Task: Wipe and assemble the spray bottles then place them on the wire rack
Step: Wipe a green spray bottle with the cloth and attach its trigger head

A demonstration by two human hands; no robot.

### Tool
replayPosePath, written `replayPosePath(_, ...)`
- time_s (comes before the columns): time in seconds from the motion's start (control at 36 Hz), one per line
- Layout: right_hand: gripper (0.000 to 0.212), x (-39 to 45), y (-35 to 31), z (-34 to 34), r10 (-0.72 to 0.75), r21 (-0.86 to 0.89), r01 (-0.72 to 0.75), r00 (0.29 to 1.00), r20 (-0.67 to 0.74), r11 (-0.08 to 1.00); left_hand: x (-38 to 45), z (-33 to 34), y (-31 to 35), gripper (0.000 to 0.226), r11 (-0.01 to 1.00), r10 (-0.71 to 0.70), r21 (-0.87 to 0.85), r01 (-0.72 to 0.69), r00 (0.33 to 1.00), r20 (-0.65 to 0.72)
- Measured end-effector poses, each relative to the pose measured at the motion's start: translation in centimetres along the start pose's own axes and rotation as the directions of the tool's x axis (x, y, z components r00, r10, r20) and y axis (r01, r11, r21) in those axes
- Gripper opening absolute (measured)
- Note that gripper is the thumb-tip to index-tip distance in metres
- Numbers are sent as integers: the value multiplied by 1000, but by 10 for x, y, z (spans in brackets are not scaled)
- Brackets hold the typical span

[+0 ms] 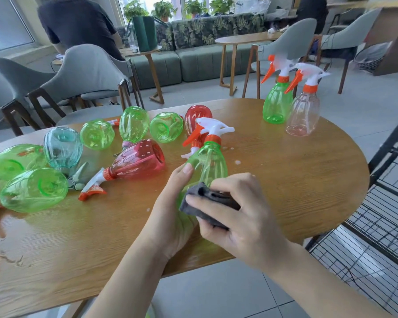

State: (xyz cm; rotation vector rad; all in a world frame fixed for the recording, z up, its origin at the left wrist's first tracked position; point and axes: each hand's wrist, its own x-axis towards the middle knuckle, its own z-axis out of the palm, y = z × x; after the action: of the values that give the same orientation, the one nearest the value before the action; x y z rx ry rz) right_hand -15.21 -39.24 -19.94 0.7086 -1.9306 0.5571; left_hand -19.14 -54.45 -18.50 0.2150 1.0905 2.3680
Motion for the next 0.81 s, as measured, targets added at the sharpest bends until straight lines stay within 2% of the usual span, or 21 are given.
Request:
replayPosePath(0.14,21,-5,6,-4,-15,13,16,1000,-19,1000,-1,0,1,82,996,-49,-74,47,999,-22)
replayPosePath(0.22,22,-7,6,-5,-37,9,37,999,-5,999,0,1,1,53,996,-15,-90,12,999,-36)
replayPosePath(0.33,23,-8,7,-5,-68,5,68,998,2,998,1,0,2,50,994,-8,-107,4,999,-39)
replayPosePath(0.42,23,-5,8,-5,-49,9,49,999,-14,999,2,0,2,50,999,-7,-50,6,1000,-11)
replayPosePath(0.5,22,4,13,-6,31,26,-29,997,-69,999,2,2,2,46,1000,0,10,0,1000,31)
replayPosePath(0.56,23,10,18,-8,134,50,-129,986,-102,990,3,1,1,42,1000,2,-8,-1,999,50)
replayPosePath(0.67,27,16,27,-10,394,156,-376,913,-107,913,2,2,0,52,1000,-2,-18,5,992,124)
replayPosePath(0.72,28,16,25,-9,444,200,-420,892,-89,885,1,2,0,56,1000,-9,-16,11,990,141)
replayPosePath(0.81,27,13,15,-8,423,239,-394,902,-84,888,0,1,0,68,1000,-16,-19,19,988,151)
